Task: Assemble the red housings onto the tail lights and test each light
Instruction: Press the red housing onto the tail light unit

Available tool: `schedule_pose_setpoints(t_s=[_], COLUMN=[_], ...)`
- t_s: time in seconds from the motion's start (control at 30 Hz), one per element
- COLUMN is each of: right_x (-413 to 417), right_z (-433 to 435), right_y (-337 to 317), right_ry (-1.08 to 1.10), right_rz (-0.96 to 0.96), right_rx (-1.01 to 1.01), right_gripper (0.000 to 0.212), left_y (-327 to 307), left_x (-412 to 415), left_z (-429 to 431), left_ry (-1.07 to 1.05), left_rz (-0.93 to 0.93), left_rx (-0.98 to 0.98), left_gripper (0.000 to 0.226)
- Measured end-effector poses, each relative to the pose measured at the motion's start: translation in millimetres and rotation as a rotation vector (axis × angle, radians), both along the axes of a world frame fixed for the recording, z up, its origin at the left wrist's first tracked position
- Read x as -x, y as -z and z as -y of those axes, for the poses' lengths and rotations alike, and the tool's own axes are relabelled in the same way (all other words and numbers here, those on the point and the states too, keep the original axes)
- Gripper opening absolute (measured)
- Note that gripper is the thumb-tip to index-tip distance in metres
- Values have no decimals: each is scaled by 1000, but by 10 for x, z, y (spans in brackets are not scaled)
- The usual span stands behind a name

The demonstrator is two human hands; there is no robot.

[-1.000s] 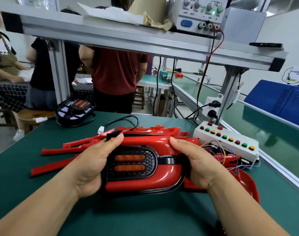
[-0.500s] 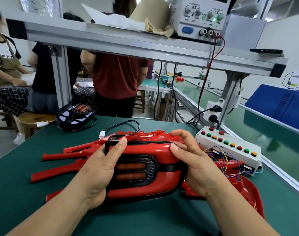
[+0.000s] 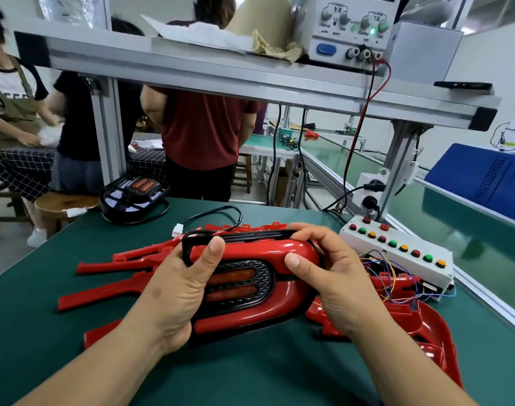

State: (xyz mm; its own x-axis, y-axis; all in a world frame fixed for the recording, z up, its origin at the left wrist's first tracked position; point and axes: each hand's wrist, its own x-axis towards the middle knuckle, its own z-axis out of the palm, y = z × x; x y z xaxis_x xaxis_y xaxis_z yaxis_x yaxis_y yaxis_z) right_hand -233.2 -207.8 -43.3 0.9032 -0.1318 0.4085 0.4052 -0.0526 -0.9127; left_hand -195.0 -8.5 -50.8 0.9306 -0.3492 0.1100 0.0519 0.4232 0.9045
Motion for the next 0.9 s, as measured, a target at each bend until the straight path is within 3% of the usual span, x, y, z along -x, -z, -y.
schedule_pose_setpoints(t_s=[0.23,0.33,0.47,0.57,0.7,0.9], right_x=[-14,-13,-44,-43,-49,-56], right_z=[-6,4,45,47,64,17], right_y=[39,33,7,-2,40,31], right_ry=[92,67,-2,-180,-202,-190], right_rz=[30,8,-192,-299,-289,-251], right_rx=[-15,-47,-204,-278,-312,-338], right_gripper=[25,43,72,65,52,53], left_y=[-27,-30,-27,-28,-26,-26], left_x=[31,29,23,16,27,30], left_z=[9,1,-15,-28,-40,-21], left_ry=[-6,3,4,0,-12,-23], left_rz=[23,17,13,11,49,43], left_rx=[-7,-18,-22,-38,-20,11], left_gripper=[90,90,81,75,63,47])
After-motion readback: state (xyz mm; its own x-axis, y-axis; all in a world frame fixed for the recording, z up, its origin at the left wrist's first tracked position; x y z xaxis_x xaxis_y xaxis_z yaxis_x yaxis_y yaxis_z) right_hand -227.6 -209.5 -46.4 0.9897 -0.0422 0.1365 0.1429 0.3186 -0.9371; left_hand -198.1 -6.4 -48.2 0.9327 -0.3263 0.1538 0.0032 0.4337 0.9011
